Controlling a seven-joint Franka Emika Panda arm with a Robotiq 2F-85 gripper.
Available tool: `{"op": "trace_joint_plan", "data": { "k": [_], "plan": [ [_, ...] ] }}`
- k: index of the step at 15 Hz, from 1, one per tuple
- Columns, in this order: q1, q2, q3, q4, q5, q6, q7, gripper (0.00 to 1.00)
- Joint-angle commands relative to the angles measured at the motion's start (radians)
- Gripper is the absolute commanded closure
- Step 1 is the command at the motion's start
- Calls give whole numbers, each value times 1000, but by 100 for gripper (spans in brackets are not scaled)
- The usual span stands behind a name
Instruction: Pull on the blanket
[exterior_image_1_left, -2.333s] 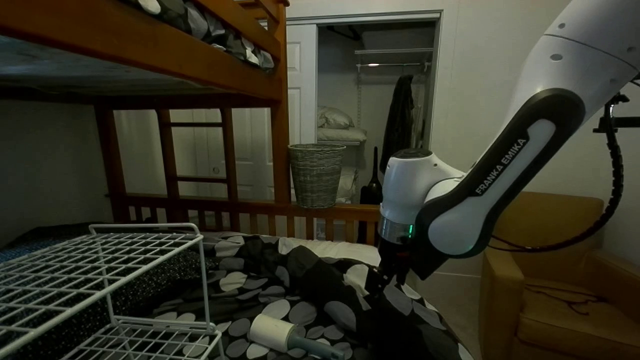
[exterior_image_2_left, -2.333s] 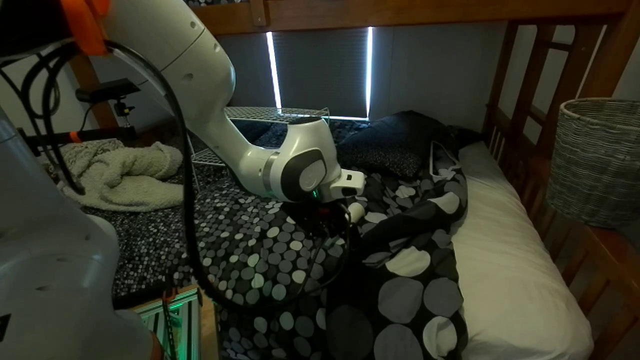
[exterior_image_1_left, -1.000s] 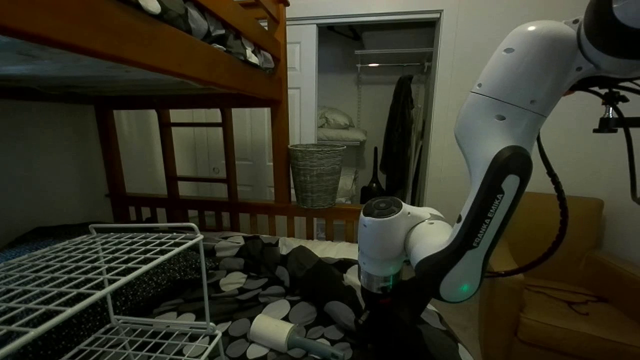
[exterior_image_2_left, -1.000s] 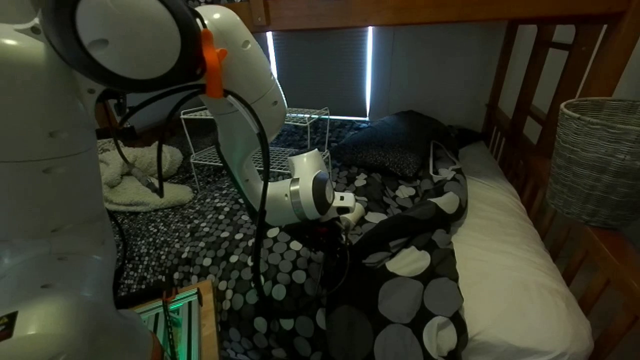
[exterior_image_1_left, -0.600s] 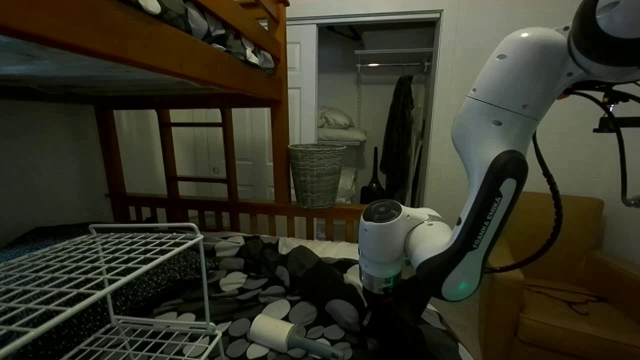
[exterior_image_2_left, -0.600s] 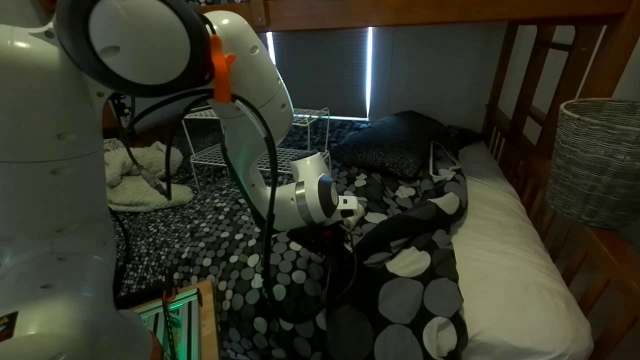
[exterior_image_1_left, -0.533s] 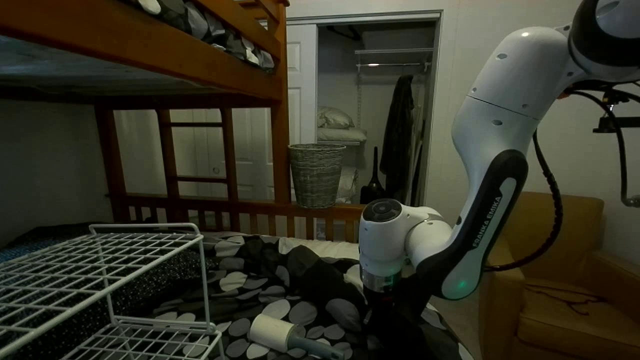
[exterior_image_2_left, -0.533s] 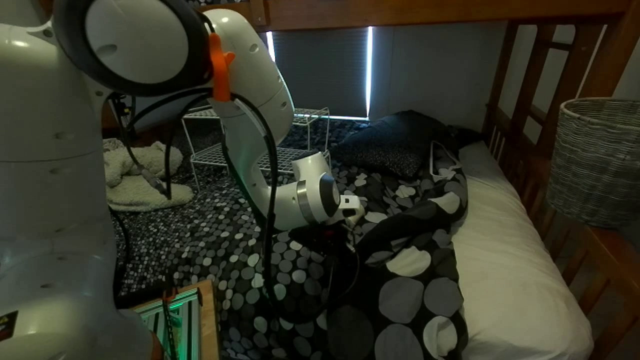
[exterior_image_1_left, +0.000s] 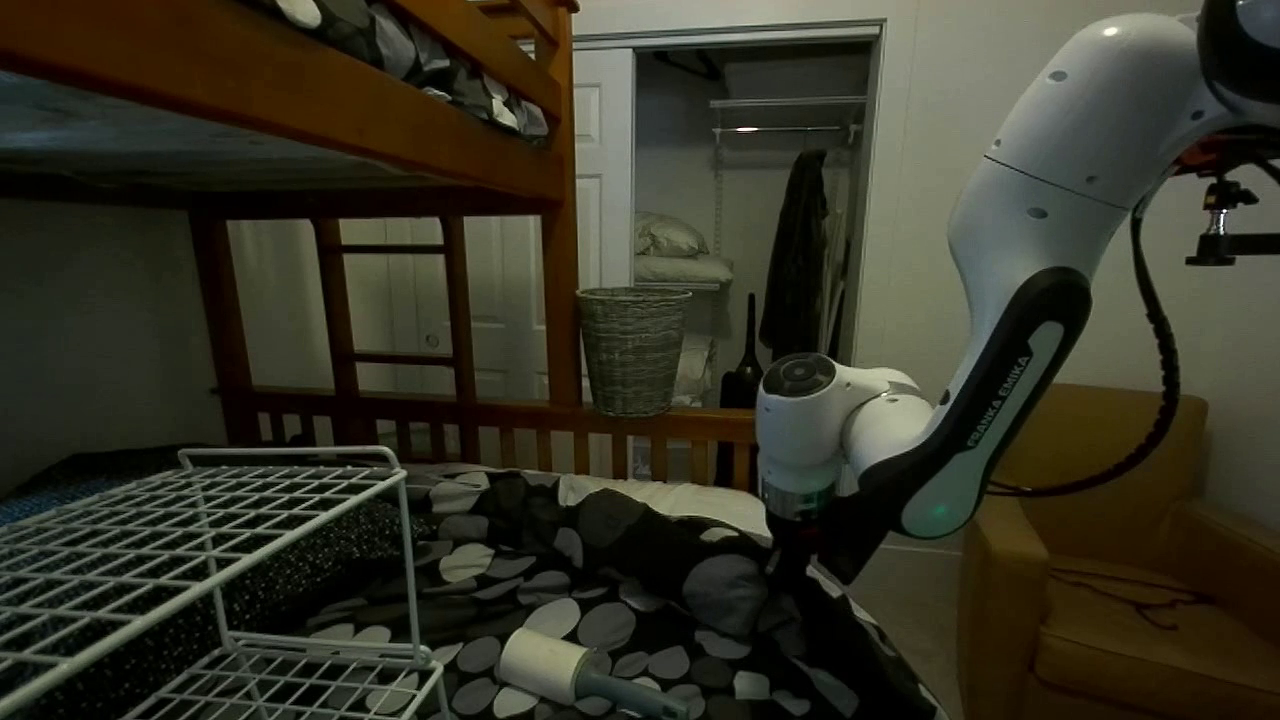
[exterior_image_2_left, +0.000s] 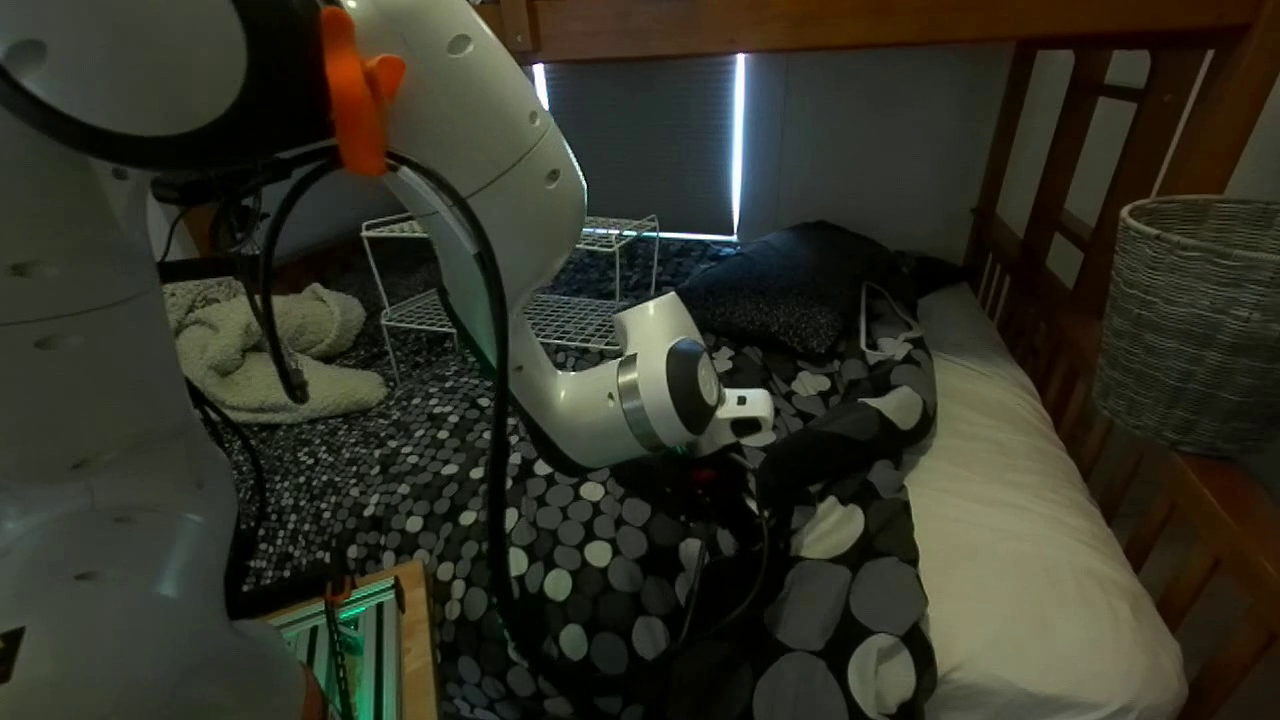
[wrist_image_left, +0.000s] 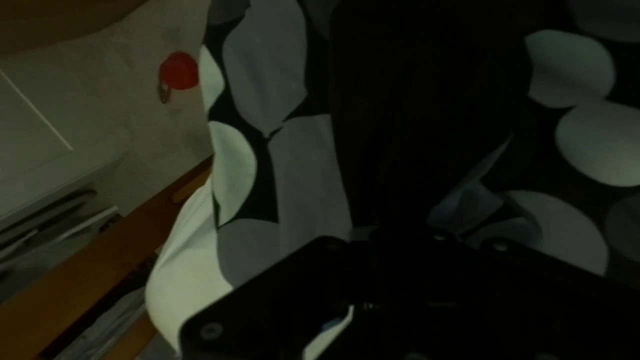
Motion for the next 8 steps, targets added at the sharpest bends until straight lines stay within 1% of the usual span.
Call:
{"op": "trace_joint_plan", "data": {
  "k": [1, 2, 3, 5, 8],
  "plan": [
    [-53, -99, -58, -61, -16, 19, 1, 98],
    [-66, -109, -72, -62, -10, 18, 0, 98],
    [-41, -56, -50, -16, -6, 2, 0, 94],
    [-60, -78, -66, -24, -6, 3, 0, 94],
    [-62, -86, -65, -32, -6, 4, 0, 94]
  ]
}}
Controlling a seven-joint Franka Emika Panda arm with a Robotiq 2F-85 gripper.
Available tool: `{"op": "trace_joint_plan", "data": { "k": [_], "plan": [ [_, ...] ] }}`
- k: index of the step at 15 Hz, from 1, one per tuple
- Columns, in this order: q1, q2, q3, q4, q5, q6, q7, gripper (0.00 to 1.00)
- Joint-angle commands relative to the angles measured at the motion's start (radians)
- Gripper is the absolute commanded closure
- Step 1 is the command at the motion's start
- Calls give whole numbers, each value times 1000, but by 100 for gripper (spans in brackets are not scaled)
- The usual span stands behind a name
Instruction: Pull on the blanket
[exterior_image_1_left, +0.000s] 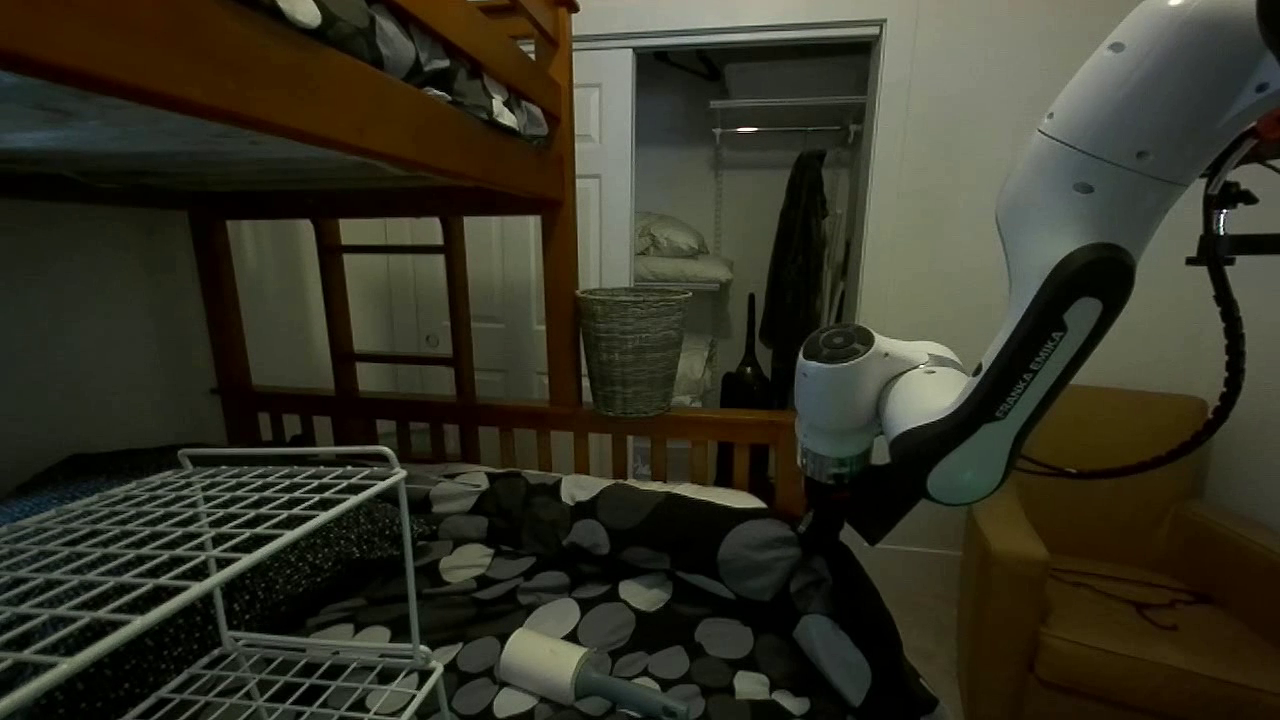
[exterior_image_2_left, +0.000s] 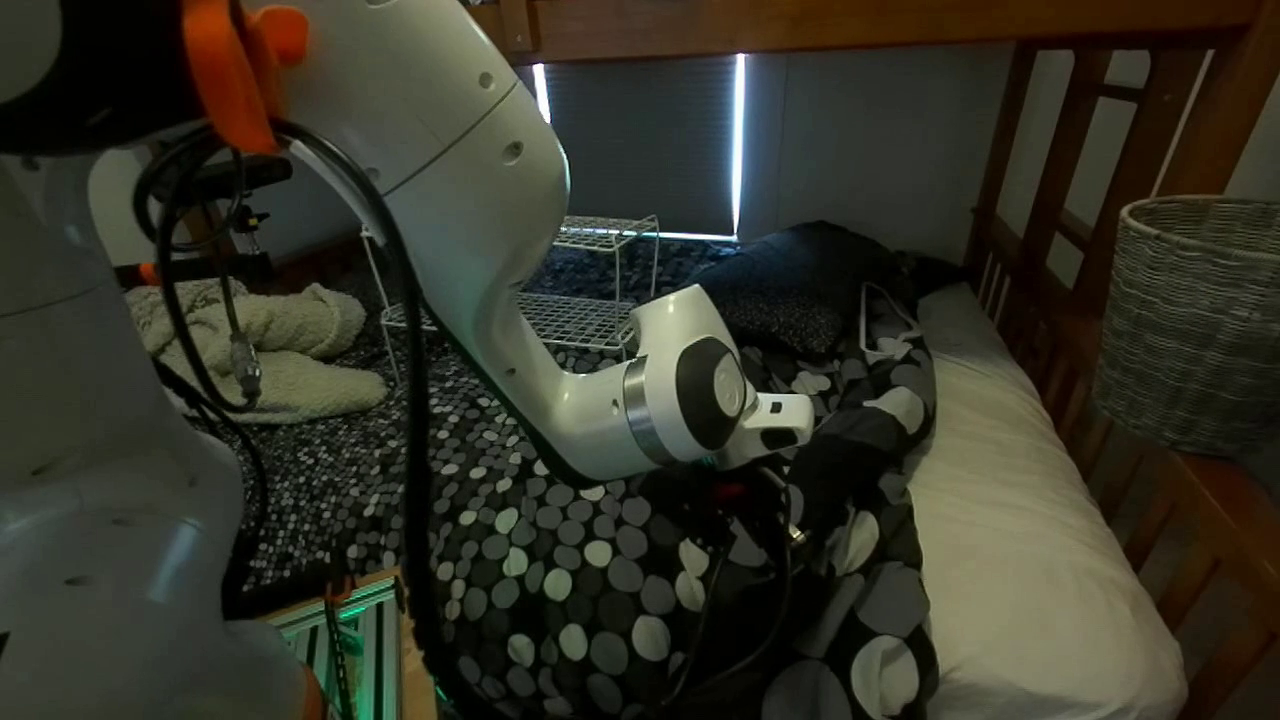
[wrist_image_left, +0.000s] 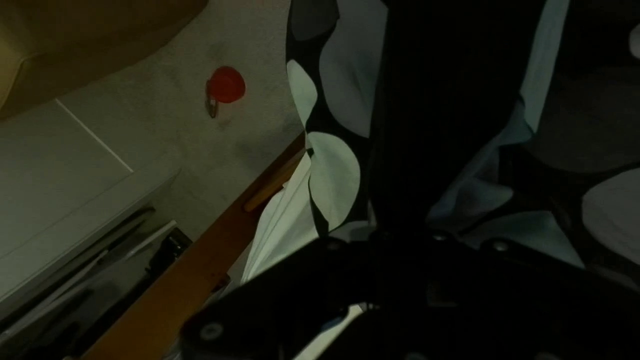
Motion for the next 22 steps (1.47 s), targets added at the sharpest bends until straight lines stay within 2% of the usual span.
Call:
{"op": "trace_joint_plan", "data": {
  "k": [1, 2, 6, 9, 14, 15, 16, 17, 22],
  "plan": [
    [0, 0, 0, 0, 0, 0, 0, 94],
    [0, 0, 0, 0, 0, 0, 0, 98],
    [-21, 73, -60, 104, -145, -77, 173, 98],
    [-38, 143, -124, 199, -264, -80, 333, 98],
    [-42, 290, -190, 366, -387, -83, 524, 98],
    [-45, 320, -194, 392, -383, -90, 530, 98],
    [-36, 252, -167, 333, -339, -62, 473, 98],
    [-35, 273, -168, 351, -341, -58, 478, 94],
    [-30, 273, -164, 355, -341, -57, 478, 94]
  ]
}}
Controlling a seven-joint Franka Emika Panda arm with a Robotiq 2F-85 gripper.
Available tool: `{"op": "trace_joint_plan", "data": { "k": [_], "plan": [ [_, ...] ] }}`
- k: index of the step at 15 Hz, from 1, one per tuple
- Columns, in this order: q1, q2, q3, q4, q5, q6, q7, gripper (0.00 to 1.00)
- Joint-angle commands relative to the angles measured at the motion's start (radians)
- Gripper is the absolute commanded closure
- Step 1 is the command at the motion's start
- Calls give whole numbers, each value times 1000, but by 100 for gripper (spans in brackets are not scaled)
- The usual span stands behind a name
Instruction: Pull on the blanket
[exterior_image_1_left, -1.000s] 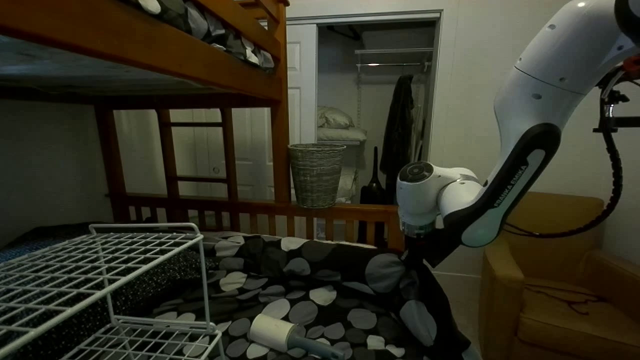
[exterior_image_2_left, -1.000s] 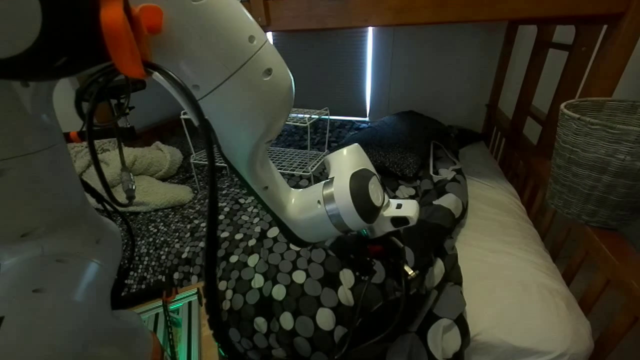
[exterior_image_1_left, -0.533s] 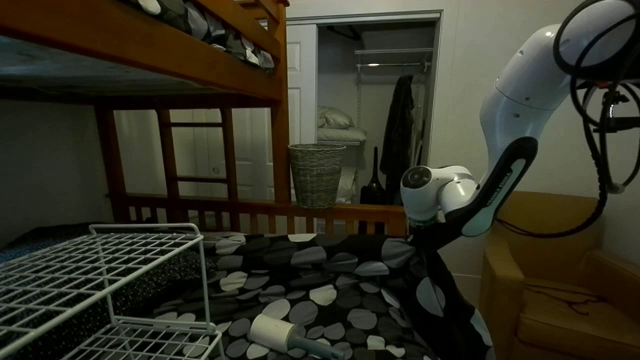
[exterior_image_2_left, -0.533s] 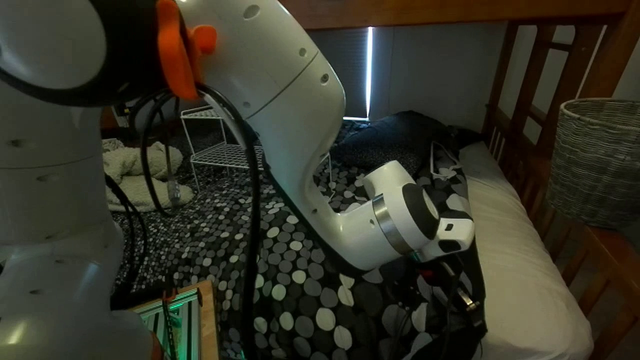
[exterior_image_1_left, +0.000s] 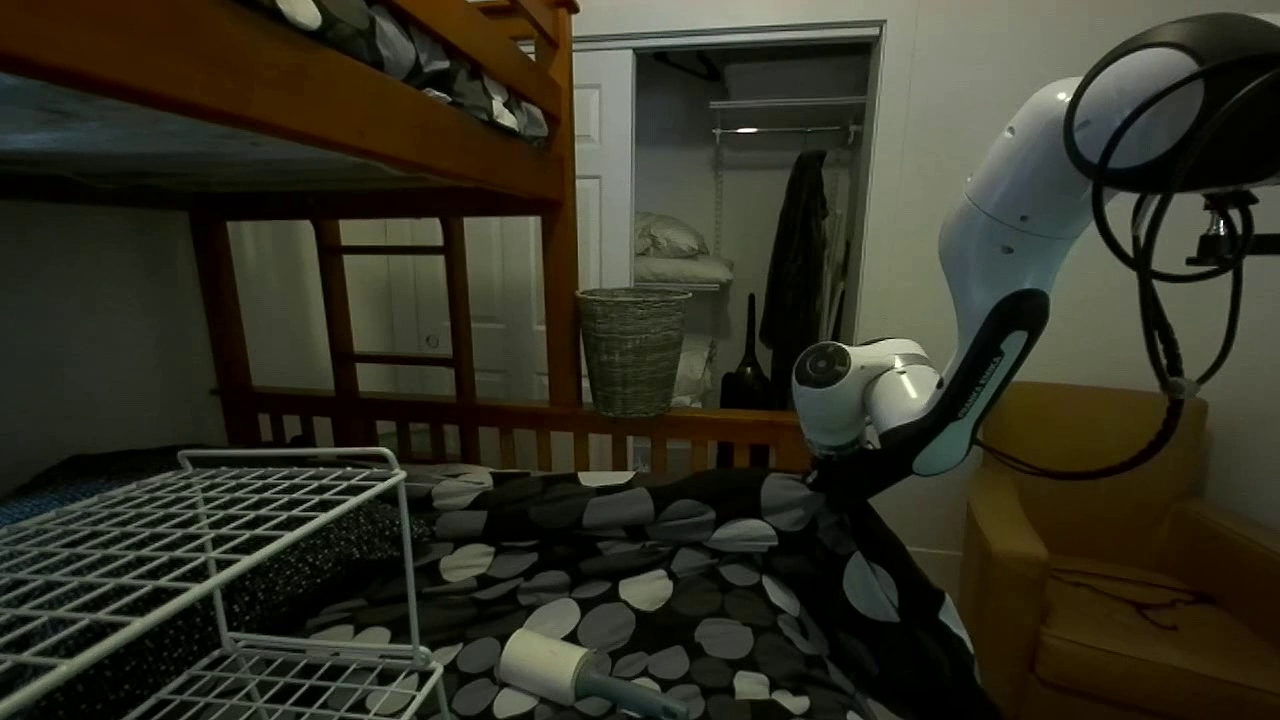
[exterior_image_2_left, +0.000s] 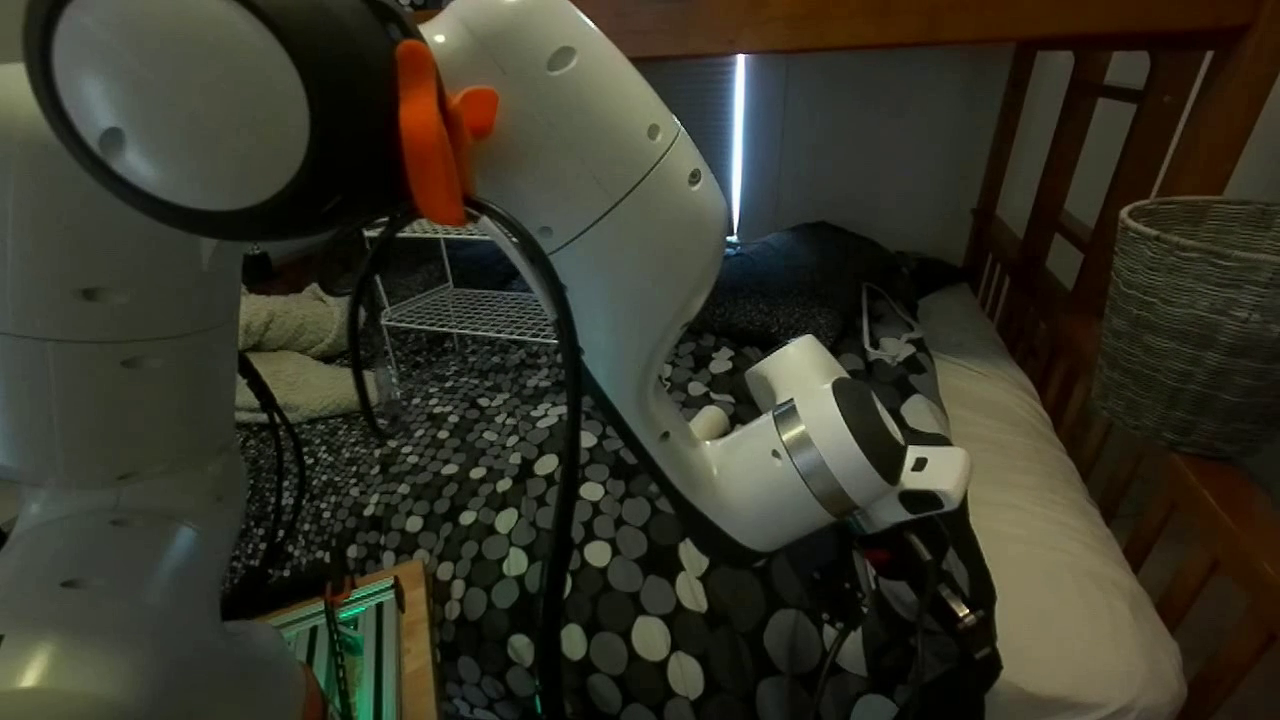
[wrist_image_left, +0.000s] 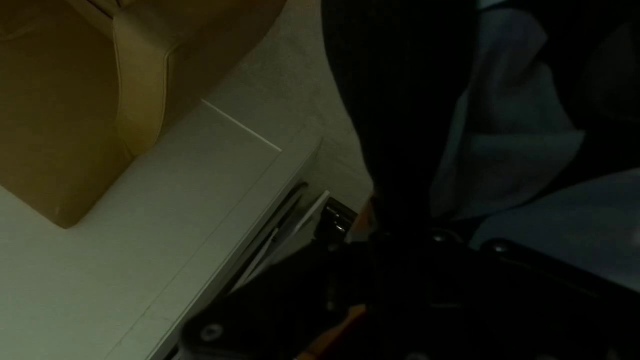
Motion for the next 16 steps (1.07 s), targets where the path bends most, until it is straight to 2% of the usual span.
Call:
{"op": "trace_joint_plan", "data": {
  "k": [1, 5, 8, 13, 14, 16],
  "plan": [
    [0, 0, 0, 0, 0, 0, 0, 98],
    [-7, 105, -37, 151, -27, -37, 168, 98],
    [-21, 173, -44, 251, -2, -20, 235, 98],
    [-17, 321, -79, 425, -22, -71, 346, 98],
    [-48, 352, -49, 470, -27, -98, 363, 98],
    [-51, 413, -51, 542, -13, -136, 413, 98]
  ]
}}
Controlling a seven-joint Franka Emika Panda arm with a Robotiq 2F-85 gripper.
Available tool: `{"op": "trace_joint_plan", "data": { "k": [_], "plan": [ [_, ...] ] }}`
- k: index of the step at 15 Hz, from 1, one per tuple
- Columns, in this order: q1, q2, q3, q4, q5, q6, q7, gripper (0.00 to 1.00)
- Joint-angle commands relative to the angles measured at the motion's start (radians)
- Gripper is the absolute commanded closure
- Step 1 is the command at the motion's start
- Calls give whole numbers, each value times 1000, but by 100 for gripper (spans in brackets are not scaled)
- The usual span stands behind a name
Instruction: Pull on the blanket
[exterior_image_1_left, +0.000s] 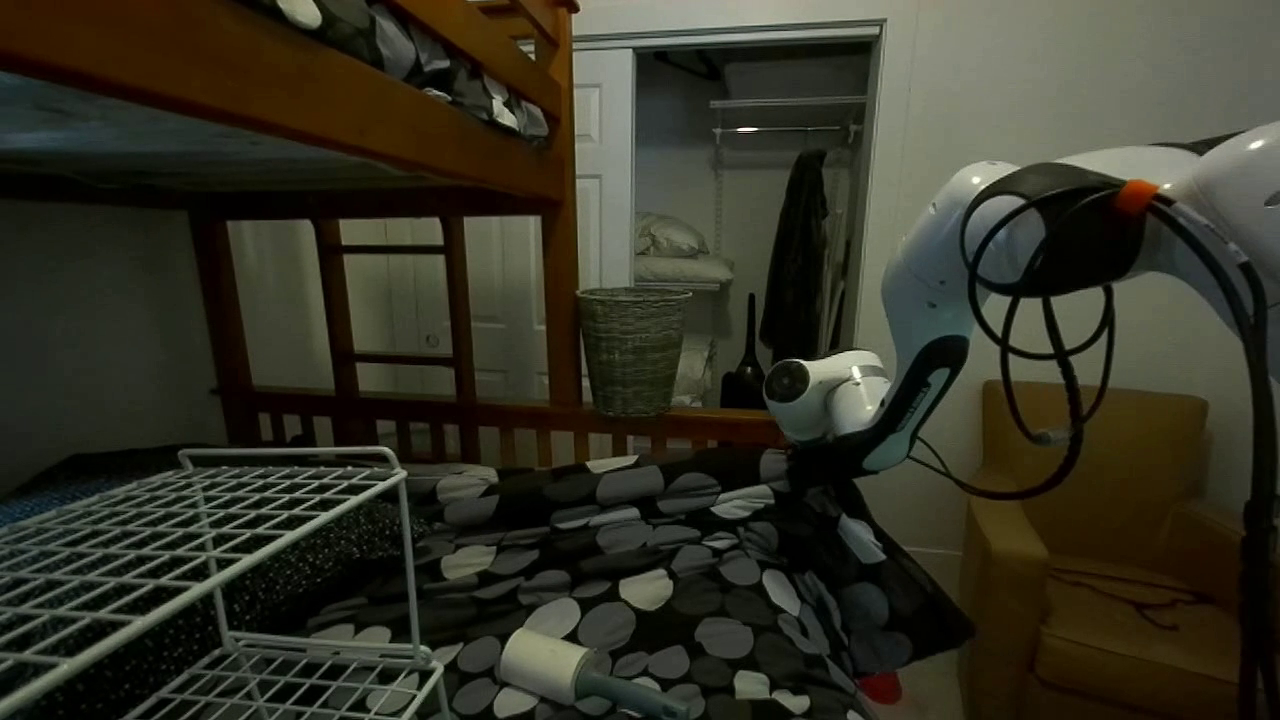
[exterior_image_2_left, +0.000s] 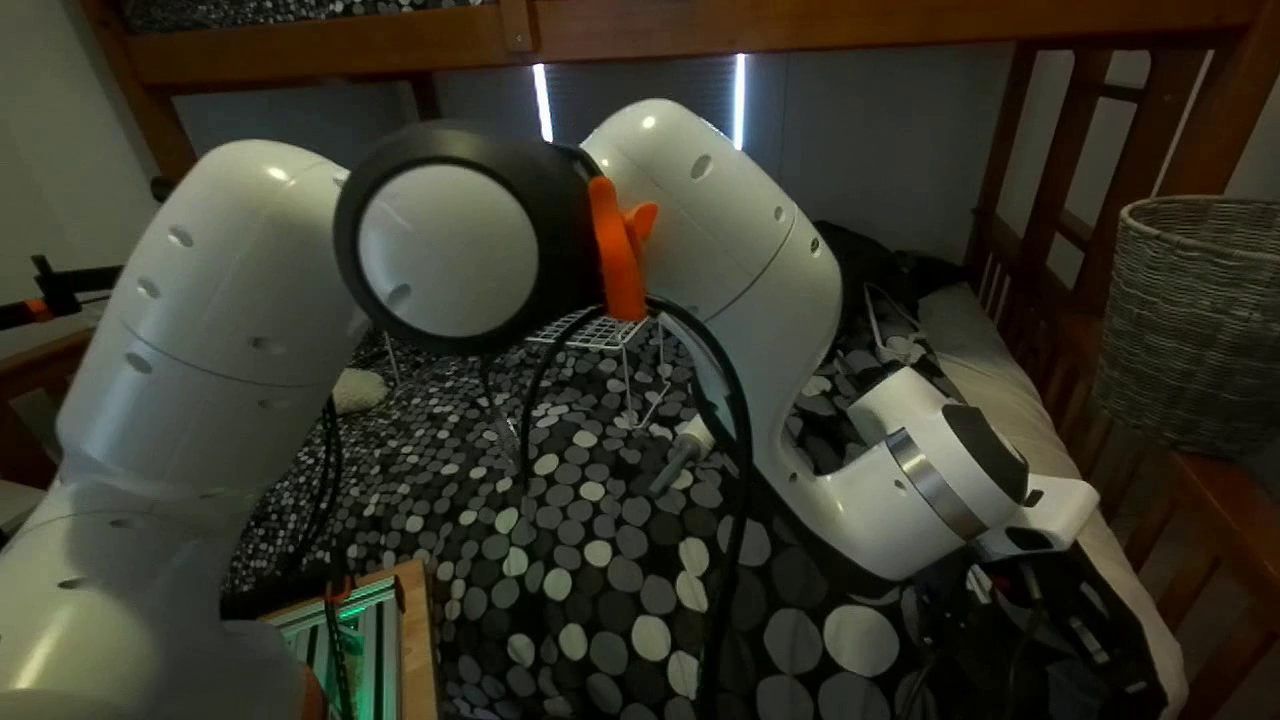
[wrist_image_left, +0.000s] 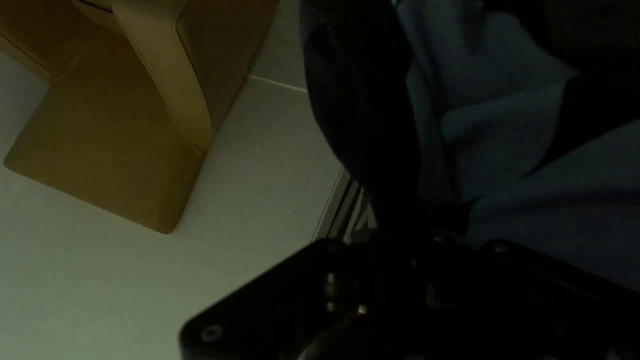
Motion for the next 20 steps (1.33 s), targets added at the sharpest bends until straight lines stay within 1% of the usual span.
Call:
{"op": "trace_joint_plan", "data": {
  "k": [1, 3, 4, 6, 10, 11, 12, 13, 16, 19, 20],
  "plan": [
    [-40, 138, 5, 169, 7, -93, 101, 98],
    [-55, 190, 24, 230, 56, -133, 114, 98],
    [-27, 119, 33, 147, 7, -80, 93, 94],
    [-29, 163, 35, 196, 30, -99, 104, 94],
    [-32, 181, 34, 221, 39, -99, 105, 94],
    [-33, 181, 34, 222, 39, -99, 105, 98],
    [-20, 228, 23, 288, 58, -153, 181, 98],
    [-30, 253, 36, 326, 96, -180, 204, 98],
    [-38, 317, 64, 432, 208, -254, 230, 98],
    [-24, 387, 59, 535, 302, -317, 289, 98],
    [-18, 414, 46, 570, 310, -318, 304, 98]
  ]
}}
